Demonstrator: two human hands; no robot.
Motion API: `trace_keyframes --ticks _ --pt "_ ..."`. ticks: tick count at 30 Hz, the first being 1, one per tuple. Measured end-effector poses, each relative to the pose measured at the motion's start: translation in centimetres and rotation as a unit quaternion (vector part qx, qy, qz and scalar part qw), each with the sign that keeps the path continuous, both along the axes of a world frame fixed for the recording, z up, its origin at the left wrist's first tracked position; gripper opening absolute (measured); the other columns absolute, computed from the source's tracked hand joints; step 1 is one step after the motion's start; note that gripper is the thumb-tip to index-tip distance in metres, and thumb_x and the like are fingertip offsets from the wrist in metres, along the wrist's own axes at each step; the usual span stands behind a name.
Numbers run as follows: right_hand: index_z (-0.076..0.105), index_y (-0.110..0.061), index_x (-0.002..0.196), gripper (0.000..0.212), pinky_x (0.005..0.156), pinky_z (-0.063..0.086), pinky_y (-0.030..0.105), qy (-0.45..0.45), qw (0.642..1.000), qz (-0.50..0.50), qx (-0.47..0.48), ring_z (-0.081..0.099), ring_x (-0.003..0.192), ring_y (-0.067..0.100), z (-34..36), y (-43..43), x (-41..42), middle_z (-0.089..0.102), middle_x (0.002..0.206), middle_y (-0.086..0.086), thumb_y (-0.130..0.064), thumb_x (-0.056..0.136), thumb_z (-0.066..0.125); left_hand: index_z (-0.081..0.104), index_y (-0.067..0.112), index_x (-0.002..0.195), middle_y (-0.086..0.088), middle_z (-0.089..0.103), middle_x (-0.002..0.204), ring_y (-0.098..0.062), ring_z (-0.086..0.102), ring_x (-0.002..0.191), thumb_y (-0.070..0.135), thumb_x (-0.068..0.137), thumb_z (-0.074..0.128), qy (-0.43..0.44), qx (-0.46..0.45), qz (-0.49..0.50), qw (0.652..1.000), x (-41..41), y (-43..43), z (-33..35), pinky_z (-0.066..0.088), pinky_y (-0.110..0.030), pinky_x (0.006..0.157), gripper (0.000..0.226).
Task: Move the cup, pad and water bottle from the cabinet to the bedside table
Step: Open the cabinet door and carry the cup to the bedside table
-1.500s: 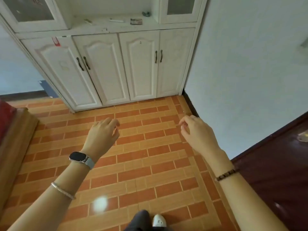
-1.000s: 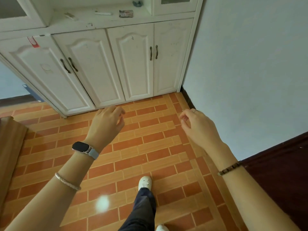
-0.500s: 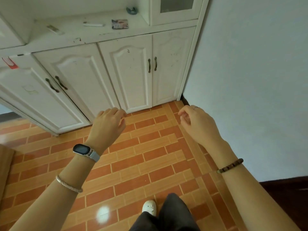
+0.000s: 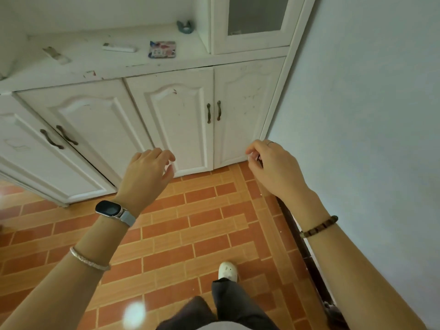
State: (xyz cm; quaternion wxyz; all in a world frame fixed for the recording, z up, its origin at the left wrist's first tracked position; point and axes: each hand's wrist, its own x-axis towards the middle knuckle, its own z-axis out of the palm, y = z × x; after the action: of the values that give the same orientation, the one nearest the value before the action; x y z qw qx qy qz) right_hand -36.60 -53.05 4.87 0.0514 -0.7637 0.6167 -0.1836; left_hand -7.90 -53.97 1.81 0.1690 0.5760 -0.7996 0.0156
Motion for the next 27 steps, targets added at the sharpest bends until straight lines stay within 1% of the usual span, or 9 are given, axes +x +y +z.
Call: trace_keyframes --ticks 4,8,11,15,18,23,27 --pt "0.059 -0.02 0.112 0.019 0.069 0.046 0.023 0.012 1.0 0.019 -0.01 0.054 0.085 0.009 1.0 -5.1 -1.1 0.063 0.101 -0.004 -0.021 0.096 0.049 0.062 0.014 0.1 -0.001 0.064 0.088 -0.023 0.06 0.081 0.017 0.089 0.054 0.006 -0.011 0.016 1.0 -1.3 -4.1 0.5 0.044 -0.039 0.079 0.014" --pt "0.059 -0.021 0.111 0.019 0.07 0.051 0.026 0.006 1.0 0.024 -0.007 0.056 0.086 0.009 1.0 -9.0 -1.8 0.062 0.1 -0.006 -0.022 0.096 0.049 0.062 0.013 0.1 -0.002 0.064 0.088 -0.024 0.061 0.08 0.016 0.089 0.055 0.005 -0.012 0.019 1.0 -2.2 -8.3 0.6 0.045 -0.04 0.079 0.014" --pt "0.059 -0.021 0.111 0.019 0.07 0.05 0.025 0.012 1.0 0.023 0.002 0.057 0.086 0.01 0.7 -12.2 -2.2 0.063 0.1 -0.005 -0.022 0.095 0.049 0.062 0.012 0.1 -0.003 0.065 0.087 -0.024 0.061 0.079 0.015 0.088 0.055 0.011 -0.021 0.015 1.0 -2.7 -11.8 0.4 0.046 -0.04 0.078 0.014" --pt "0.059 -0.021 0.111 0.018 0.068 0.047 0.024 0.01 1.0 0.005 -0.001 0.057 0.087 0.011 0.6 -16.4 -2.8 0.063 0.099 -0.006 -0.022 0.095 0.05 0.062 0.013 0.1 -0.002 0.064 0.087 -0.023 0.061 0.078 0.015 0.088 0.054 0.018 -0.023 -0.01 1.0 -3.4 -17.3 0.3 0.045 -0.04 0.08 0.014" --pt "0.059 -0.022 0.111 0.018 0.07 0.048 0.026 0.011 1.0 -0.012 -0.001 0.057 0.089 0.011 1.2 -20.1 -2.9 0.062 0.1 -0.007 -0.023 0.095 0.05 0.062 0.012 0.1 -0.003 0.065 0.088 -0.023 0.061 0.08 0.013 0.087 0.055 0.029 -0.045 -0.031 0.998 -3.6 -21.9 0.9 0.045 -0.04 0.081 0.015" --pt "0.059 -0.021 0.109 0.018 0.07 0.051 0.031 -0.003 0.999 -0.039 -0.031 0.057 0.089 0.012 2.9 -25.9 -2.4 0.062 0.099 -0.006 -0.024 0.095 0.049 0.062 0.011 0.1 -0.005 0.064 0.088 -0.026 0.06 0.08 0.012 0.087 0.055 0.035 -0.081 -0.064 0.994 -3.7 -29.4 2.7 0.044 -0.041 0.079 0.015" --pt "0.059 -0.022 0.11 0.017 0.069 0.049 0.027 -0.014 0.997 -0.054 -0.049 0.057 0.089 0.011 4.0 -29.2 -2.2 0.061 0.099 -0.006 -0.024 0.095 0.05 0.062 0.01 0.1 -0.006 0.063 0.087 -0.025 0.058 0.077 0.012 0.087 0.055 0.03 -0.103 -0.101 0.989 -4.4 -34.1 4.2 0.044 -0.04 0.076 0.015"
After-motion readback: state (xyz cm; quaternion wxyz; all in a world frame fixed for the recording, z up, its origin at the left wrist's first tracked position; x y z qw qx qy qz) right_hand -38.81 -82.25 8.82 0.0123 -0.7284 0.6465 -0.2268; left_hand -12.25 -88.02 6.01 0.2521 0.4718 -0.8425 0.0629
